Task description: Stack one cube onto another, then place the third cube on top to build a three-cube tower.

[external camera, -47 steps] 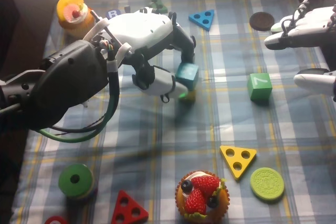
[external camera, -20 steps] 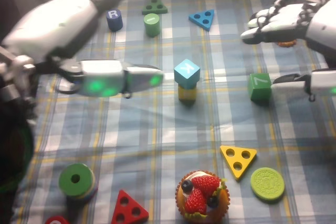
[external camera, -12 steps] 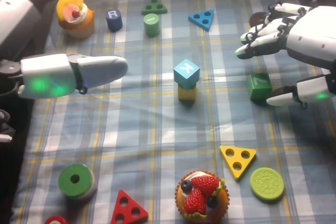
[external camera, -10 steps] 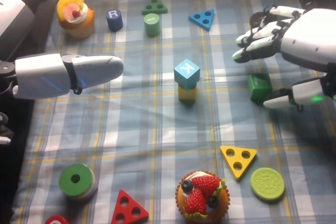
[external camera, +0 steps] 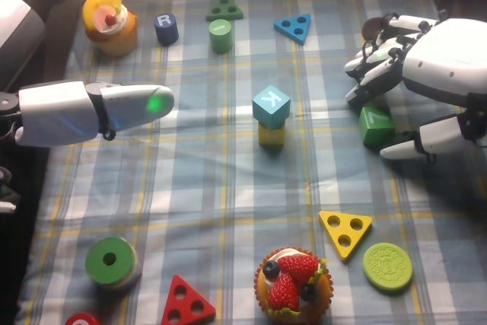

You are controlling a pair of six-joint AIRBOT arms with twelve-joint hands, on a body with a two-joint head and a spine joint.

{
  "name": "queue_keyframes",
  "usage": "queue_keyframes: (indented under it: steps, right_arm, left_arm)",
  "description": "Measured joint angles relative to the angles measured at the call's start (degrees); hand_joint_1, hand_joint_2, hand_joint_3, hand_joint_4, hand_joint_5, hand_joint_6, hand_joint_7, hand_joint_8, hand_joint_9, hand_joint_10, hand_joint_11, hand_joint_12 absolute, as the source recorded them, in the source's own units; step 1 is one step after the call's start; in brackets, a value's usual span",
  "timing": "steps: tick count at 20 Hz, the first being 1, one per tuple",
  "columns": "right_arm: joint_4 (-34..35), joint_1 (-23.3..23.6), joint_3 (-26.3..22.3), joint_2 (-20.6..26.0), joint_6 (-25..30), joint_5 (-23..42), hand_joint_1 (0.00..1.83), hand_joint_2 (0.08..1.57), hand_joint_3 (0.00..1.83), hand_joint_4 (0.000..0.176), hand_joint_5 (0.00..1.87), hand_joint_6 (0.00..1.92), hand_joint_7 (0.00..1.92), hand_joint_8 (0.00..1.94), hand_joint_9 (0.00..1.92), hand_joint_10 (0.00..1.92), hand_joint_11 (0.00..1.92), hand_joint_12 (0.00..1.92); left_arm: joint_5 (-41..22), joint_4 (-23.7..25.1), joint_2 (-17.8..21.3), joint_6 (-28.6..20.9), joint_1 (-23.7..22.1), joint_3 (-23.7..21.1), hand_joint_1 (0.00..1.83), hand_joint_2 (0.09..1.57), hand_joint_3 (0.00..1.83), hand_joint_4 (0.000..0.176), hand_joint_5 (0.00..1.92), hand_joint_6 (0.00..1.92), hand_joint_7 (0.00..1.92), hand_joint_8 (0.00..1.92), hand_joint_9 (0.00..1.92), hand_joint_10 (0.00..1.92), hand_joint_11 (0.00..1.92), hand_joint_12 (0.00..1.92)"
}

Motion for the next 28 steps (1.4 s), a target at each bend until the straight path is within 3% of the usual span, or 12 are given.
queue_keyframes:
  steps: [7,8,9,10,14,18,19,21,22,23,26,28]
  right_arm:
    - [0.4,0.3,0.0,-0.2,0.0,0.3,1.06,0.96,0.00,0.000,1.03,0.03,0.77,0.01,0.68,0.01,0.08,1.21]
    - [0.4,0.4,0.0,-0.3,0.0,0.3,1.09,1.03,0.01,0.026,1.07,0.65,0.80,0.01,0.69,0.01,0.06,1.24]
    - [0.3,0.7,0.0,-0.4,0.1,0.4,1.09,1.07,0.01,0.020,1.04,0.85,0.81,0.01,0.70,0.01,0.05,1.26]
    - [0.4,0.8,0.0,-0.5,0.0,0.4,1.10,1.09,0.00,0.000,1.02,0.92,0.82,0.01,0.70,0.01,0.02,1.31]
    - [-0.2,1.5,0.0,-0.7,0.1,-0.1,1.13,1.08,0.00,0.000,1.05,0.88,0.84,0.01,0.72,0.01,0.01,1.34]
    - [-7.7,6.1,0.5,-0.8,5.7,-0.2,1.19,1.02,0.00,0.000,1.19,0.65,0.87,0.01,0.76,0.02,0.18,1.22]
    - [-9.8,7.5,1.0,-1.1,7.2,0.2,1.16,1.02,0.00,0.000,1.19,0.64,0.89,0.02,0.71,0.01,0.04,1.24]
    - [-13.7,10.3,1.8,-1.8,10.1,1.2,1.15,1.05,0.00,0.000,1.13,0.74,0.88,0.01,0.69,0.01,0.00,1.30]
    - [-15.1,11.3,2.0,-2.1,11.0,1.5,1.11,1.06,0.00,0.011,1.08,0.82,0.83,0.00,0.64,0.01,0.00,1.19]
    - [-18.0,12.9,2.6,-2.6,13.1,1.9,1.12,1.07,0.00,0.000,1.08,0.83,0.82,0.00,0.64,0.01,0.00,1.14]
    - [-22.4,16.4,4.3,-4.0,16.3,2.6,1.18,1.06,0.00,0.000,1.09,0.79,0.82,0.00,0.65,0.00,0.06,1.05]
    - [-23.5,17.2,4.9,-4.9,16.8,2.9,1.19,1.05,0.00,0.000,1.13,0.72,0.85,0.01,0.68,0.01,0.05,1.17]
  left_arm:
    - [-0.5,-0.3,-0.1,-0.6,0.3,0.0,0.66,0.76,0.00,0.176,0.00,0.00,0.01,0.00,0.03,0.01,0.04,0.02]
    - [-0.6,-0.5,-0.3,-0.6,0.4,0.0,0.66,0.76,0.00,0.176,0.00,0.00,0.01,0.00,0.03,0.01,0.04,0.03]
    - [-0.5,-0.7,-0.6,-0.7,0.5,0.0,0.65,0.75,0.00,0.176,0.00,0.00,0.01,0.00,0.03,0.01,0.05,0.03]
    - [-0.5,-0.8,-0.6,-0.7,0.7,0.0,0.66,0.75,0.00,0.176,0.00,0.00,0.01,0.00,0.03,0.01,0.05,0.03]
    - [-0.6,-1.3,-0.6,-0.8,0.8,0.0,0.64,0.76,0.00,0.176,0.00,0.00,0.02,0.00,0.04,0.01,0.07,0.04]
    - [-0.3,-1.3,-0.6,-0.9,0.8,0.1,0.66,0.77,0.01,0.176,0.00,0.00,0.03,0.00,0.06,0.01,0.09,0.05]
    - [-0.3,-1.4,-0.6,-0.9,0.8,0.1,0.67,0.77,0.00,0.176,0.00,0.00,0.02,0.00,0.05,0.00,0.09,0.05]
    - [0.0,-1.4,-0.5,-0.9,1.1,0.1,0.64,0.76,0.00,0.176,0.00,0.00,0.02,0.00,0.06,0.01,0.11,0.06]
    - [0.1,-1.4,-0.4,-0.9,1.4,0.1,0.65,0.76,0.00,0.176,0.00,0.00,0.00,0.00,0.05,0.00,0.10,0.06]
    - [0.7,-1.5,-0.2,-1.0,1.7,0.1,0.65,0.76,0.00,0.176,0.00,0.00,0.01,0.00,0.04,0.00,0.08,0.05]
    - [0.7,-1.9,0.1,-1.0,1.8,0.1,0.64,0.76,0.00,0.176,0.00,0.00,0.00,0.00,0.03,0.00,0.05,0.04]
    - [0.8,-1.9,0.1,-1.0,1.8,0.1,0.67,0.76,0.00,0.176,0.00,0.00,0.01,0.00,0.03,0.00,0.06,0.05]
